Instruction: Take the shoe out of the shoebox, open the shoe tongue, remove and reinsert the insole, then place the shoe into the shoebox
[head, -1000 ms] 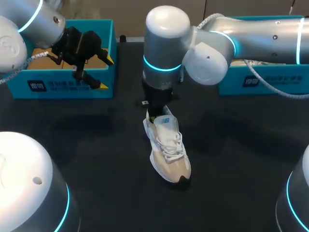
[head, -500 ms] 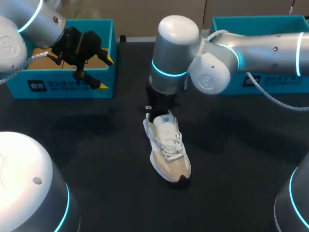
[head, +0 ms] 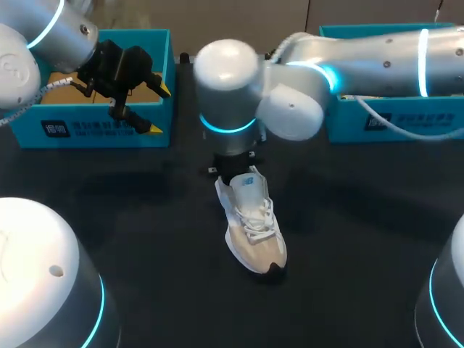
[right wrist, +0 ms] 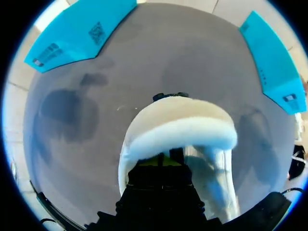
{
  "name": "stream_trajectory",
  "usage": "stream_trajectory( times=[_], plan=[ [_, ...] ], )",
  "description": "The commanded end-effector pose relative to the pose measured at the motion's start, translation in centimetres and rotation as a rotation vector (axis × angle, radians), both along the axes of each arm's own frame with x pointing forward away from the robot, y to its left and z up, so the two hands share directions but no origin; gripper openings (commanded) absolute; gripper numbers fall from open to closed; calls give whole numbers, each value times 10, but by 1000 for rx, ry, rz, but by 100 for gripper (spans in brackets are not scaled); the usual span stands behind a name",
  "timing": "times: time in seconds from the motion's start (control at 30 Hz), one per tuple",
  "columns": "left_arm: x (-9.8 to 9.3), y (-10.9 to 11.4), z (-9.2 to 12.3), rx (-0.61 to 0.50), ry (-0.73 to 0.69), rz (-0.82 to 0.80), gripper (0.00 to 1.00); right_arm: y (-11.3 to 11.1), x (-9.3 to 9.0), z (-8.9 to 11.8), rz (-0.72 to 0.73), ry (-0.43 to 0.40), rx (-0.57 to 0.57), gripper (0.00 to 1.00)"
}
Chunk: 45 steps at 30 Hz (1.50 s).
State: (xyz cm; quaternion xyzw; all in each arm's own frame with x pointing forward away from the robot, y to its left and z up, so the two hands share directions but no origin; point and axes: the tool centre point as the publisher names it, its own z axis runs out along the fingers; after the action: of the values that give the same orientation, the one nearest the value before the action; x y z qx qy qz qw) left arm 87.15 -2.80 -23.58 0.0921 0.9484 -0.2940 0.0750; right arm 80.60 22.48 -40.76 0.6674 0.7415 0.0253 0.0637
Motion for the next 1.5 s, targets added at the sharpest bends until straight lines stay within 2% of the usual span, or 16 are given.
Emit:
stream_trajectory(
  times=[0.03, 0.8, 0.97, 1.33, 1.5],
  plan=[
    [0, 0, 0, 2, 0, 0, 100, -2, -10, -20, -57, -39, -155, 0],
    [0, 0, 0, 2, 0, 0, 100, -47, 0, -14, -99, -21, -229, 0],
    [0, 0, 0, 2, 0, 0, 100, -43, 2, -6, -80, -32, -194, 0],
    [0, 0, 0, 2, 0, 0, 100, -34, 3, 32, -30, -70, -178, 0],
    [0, 0, 0, 2, 0, 0, 100, -32, 7, 39, -9, -92, -147, 0]
  ],
)
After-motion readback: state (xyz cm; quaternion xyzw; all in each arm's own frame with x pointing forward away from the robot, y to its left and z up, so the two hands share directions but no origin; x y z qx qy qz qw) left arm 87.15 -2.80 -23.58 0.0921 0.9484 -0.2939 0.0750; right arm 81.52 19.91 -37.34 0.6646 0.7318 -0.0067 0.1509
